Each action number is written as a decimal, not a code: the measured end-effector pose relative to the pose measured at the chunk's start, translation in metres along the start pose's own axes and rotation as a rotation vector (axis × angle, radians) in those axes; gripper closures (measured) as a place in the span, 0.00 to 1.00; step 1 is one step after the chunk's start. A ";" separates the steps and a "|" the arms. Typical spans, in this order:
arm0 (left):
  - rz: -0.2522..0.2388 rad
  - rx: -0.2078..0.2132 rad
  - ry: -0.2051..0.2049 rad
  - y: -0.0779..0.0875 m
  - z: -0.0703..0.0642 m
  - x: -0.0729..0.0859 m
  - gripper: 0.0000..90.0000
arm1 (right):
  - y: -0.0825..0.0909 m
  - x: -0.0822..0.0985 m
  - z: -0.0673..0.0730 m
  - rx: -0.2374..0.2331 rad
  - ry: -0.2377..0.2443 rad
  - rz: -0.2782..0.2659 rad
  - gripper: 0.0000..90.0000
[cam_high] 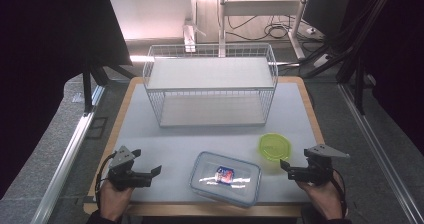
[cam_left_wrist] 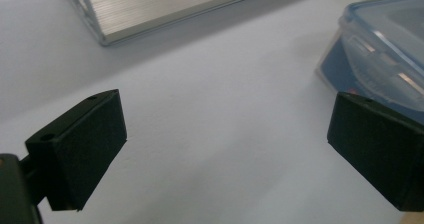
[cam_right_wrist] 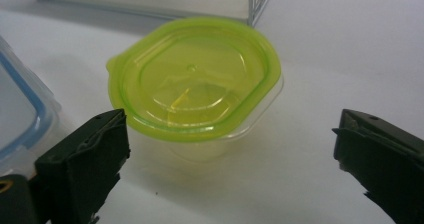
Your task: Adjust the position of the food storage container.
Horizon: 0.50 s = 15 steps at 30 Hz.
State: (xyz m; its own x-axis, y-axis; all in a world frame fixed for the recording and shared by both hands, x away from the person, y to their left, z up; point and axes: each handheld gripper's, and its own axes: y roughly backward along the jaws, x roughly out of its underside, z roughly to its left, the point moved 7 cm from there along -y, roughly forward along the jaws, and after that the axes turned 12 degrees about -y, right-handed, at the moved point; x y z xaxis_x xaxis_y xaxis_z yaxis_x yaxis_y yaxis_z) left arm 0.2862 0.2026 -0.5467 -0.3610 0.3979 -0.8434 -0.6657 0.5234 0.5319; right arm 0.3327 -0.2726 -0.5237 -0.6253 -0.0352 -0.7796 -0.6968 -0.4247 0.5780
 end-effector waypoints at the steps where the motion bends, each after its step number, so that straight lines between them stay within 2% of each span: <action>1: 0.002 -0.004 -0.019 0.000 -0.002 -0.001 0.03 | -0.001 0.001 0.000 0.004 0.004 0.010 0.03; 4: 0.007 0.002 -0.062 -0.001 -0.008 -0.003 0.03 | 0.001 0.001 -0.002 0.011 -0.017 0.014 0.06; 9: 0.020 0.003 -0.116 -0.005 -0.014 -0.003 0.03 | 0.003 0.001 -0.003 0.006 -0.024 0.013 0.13; 12: 0.032 0.000 -0.130 -0.006 -0.015 -0.002 0.03 | 0.005 0.000 -0.004 0.013 -0.026 0.007 0.17; 15: 0.019 0.018 -0.120 -0.006 -0.016 -0.003 0.03 | 0.006 -0.001 -0.003 0.006 -0.018 0.000 0.21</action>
State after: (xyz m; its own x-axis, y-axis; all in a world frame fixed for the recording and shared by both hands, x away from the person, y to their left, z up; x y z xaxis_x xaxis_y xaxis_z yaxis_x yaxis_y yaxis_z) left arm 0.2806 0.1865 -0.5483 -0.2923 0.4947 -0.8184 -0.6471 0.5279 0.5502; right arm 0.3303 -0.2782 -0.5197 -0.6314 -0.0186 -0.7752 -0.6990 -0.4192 0.5794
